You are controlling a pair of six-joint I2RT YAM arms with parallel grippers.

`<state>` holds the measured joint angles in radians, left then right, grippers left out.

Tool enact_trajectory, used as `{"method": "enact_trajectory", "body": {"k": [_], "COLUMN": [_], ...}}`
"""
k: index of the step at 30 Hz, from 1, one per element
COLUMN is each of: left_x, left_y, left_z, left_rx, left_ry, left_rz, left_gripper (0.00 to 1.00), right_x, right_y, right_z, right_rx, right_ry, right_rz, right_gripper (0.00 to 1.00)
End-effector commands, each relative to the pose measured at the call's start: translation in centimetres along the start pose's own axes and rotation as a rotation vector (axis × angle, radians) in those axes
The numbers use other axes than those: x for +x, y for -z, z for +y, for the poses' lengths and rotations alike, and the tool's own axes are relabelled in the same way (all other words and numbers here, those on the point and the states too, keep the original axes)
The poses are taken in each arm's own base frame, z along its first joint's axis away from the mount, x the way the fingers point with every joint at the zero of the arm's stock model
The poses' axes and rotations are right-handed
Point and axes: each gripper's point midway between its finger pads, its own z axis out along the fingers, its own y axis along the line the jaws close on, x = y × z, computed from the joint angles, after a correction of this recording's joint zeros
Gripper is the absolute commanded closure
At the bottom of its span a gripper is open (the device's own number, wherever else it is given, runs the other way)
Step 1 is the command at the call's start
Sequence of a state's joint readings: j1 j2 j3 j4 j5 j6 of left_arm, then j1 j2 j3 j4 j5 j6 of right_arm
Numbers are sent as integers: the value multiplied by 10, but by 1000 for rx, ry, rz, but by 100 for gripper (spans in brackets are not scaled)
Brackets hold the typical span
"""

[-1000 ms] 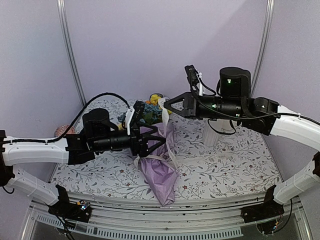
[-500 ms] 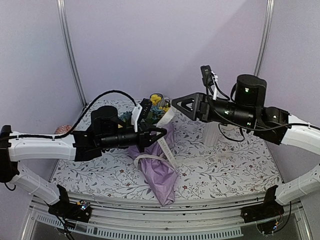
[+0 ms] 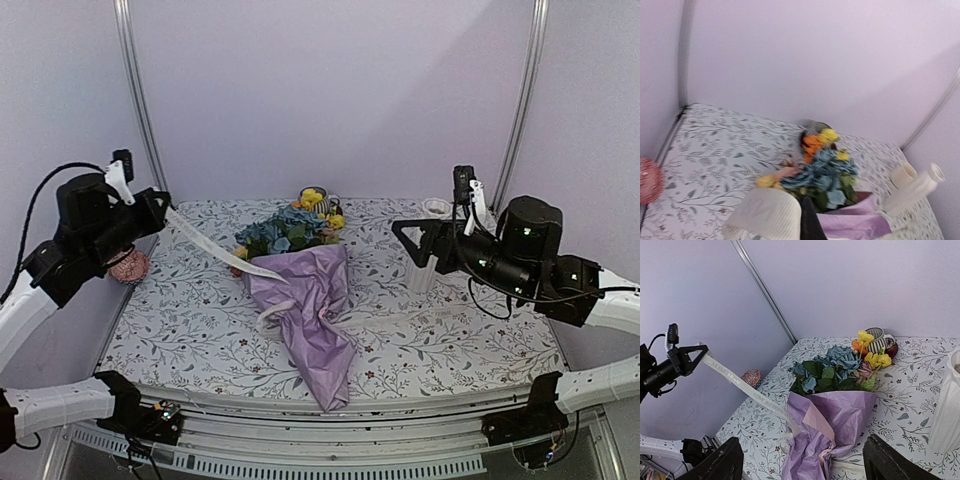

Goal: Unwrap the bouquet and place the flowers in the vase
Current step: Place the untied ribbon at the corner of the board.

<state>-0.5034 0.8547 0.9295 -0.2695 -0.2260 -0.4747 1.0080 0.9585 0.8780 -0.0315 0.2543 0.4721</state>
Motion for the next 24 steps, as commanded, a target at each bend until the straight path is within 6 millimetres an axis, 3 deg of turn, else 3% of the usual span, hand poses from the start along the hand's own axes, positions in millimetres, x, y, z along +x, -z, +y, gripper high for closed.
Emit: {"method": "enact_trajectory", "body": {"k": [1,6,9,10,12,13,17,21,24], "left_x": [0,0,11,14,19,20,23,12,-1], "left_y": [34,57,62,62,60,60,68,109,120], "left_z": [87,145,174,180,186,187,195,213,212], "left_rx": [-379,-635,-749,-776,-790,-797,-861,-1063,-1085], "left_ry": [64,142,215,235,240,241,270,311,303], "left_rz": [-18,-59,-53,-47,-31,-28,-39,-139,-183], "left_gripper": [100,100,100,79,14,3,2,2,2], "right_x": [14,47,79,90,110,119,144,157,164], "right_y": [-15,-42,-63,-68,-79,-84,-102,-115,-121], "right_z": [-13,-18,-28,-31,-31,-30,-28,-24,-25], "right_rx": [72,113,160,172,158,143,115,91,90], "right_ry": [43,95,121,123,118,120,122,121,120], "right_rz": [26,159,271,302,356,381,442,473,483], "right_gripper": [15,15,15,15,15,15,15,15,15]}}
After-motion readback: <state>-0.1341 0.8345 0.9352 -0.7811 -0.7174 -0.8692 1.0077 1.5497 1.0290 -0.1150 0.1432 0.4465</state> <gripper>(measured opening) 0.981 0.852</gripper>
